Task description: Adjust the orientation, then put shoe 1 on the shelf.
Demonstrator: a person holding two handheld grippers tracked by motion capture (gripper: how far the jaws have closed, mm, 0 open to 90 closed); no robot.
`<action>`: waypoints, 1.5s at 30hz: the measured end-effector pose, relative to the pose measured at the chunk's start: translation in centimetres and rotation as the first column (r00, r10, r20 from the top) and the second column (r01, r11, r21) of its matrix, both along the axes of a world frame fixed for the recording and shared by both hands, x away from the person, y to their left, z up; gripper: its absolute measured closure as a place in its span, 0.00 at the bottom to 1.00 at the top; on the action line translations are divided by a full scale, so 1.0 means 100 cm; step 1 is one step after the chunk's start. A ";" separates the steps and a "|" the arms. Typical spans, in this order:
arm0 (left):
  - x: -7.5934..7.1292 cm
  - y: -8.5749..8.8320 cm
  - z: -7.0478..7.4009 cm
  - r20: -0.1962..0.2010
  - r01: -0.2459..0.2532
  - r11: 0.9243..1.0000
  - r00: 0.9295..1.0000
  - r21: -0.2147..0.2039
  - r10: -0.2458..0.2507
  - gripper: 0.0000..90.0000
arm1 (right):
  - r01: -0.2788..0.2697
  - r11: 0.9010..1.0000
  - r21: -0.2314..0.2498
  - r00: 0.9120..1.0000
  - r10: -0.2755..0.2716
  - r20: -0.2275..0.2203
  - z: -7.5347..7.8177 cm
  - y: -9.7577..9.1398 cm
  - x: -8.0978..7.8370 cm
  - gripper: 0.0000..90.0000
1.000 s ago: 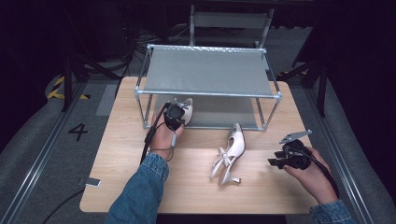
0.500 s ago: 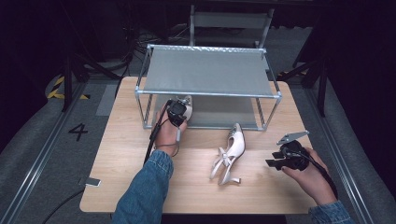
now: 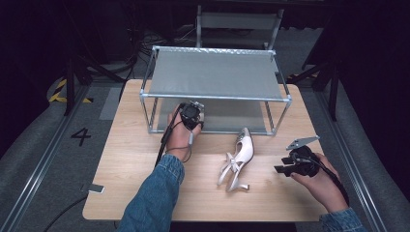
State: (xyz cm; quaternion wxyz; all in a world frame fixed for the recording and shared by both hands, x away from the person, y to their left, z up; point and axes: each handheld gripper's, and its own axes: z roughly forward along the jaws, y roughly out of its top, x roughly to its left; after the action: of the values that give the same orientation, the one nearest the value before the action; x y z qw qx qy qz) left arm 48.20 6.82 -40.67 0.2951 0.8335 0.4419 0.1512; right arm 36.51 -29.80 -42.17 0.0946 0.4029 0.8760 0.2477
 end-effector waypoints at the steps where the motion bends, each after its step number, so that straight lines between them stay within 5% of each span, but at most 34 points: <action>1: -0.003 0.002 0.002 0.014 0.000 1.000 1.000 -0.010 0.000 0.67 | -0.003 1.000 0.002 1.000 0.003 0.000 0.000 0.000 0.000 0.58; 3: -0.006 0.004 0.005 0.007 -0.005 1.000 1.000 -0.025 0.005 0.55 | -0.005 1.000 0.003 1.000 0.005 -0.002 -0.001 0.001 0.000 0.58; 8: -0.017 0.015 0.010 0.031 0.021 0.994 0.999 -0.106 -0.018 0.50 | -0.008 1.000 0.001 1.000 0.008 -0.009 -0.003 0.002 -0.001 0.58; 14: -0.040 0.031 0.024 0.117 0.062 0.989 0.992 -0.135 -0.046 0.41 | 0.000 1.000 0.002 1.000 0.000 -0.015 -0.004 0.002 -0.002 0.58; 18: -0.054 0.042 0.031 0.127 0.076 0.989 0.990 -0.130 -0.059 0.37 | 0.001 1.000 -0.001 1.000 -0.001 -0.022 -0.007 0.002 -0.002 0.58; 21: -0.064 0.051 0.033 0.072 0.065 0.991 0.996 -0.115 -0.057 0.37 | -0.001 1.000 0.000 1.000 0.001 -0.023 -0.007 0.003 -0.003 0.58; 25: -0.070 0.062 0.033 0.047 0.048 0.997 0.998 -0.060 -0.046 0.36 | -0.003 1.000 -0.002 1.000 0.003 -0.018 -0.006 0.002 -0.003 0.58; 29: -0.078 0.075 0.031 -0.009 0.045 0.995 0.999 -0.090 -0.046 0.38 | 0.004 1.000 0.004 1.000 -0.004 -0.014 -0.004 0.001 -0.001 0.58; 34: -0.080 0.091 0.020 -0.052 0.109 0.994 0.993 -0.018 -0.109 0.30 | -0.005 1.000 0.003 1.000 0.005 -0.017 -0.006 0.004 0.003 0.58; 42: -0.083 0.094 0.000 -0.104 0.145 0.989 0.983 -0.039 -0.149 0.33 | -0.019 1.000 0.000 1.000 0.019 -0.022 -0.008 0.009 0.007 0.58; 45: -0.081 0.091 -0.009 -0.117 0.119 0.993 0.986 -0.025 -0.122 0.31 | -0.026 1.000 -0.001 0.999 0.026 -0.020 -0.007 0.010 0.008 0.58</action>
State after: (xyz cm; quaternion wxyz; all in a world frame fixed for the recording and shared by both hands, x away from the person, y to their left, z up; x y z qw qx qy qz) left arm 40.07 15.97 -41.53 0.2842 0.8636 0.4088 0.0794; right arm 37.36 -28.79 -42.91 0.0831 0.3939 0.8822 0.2444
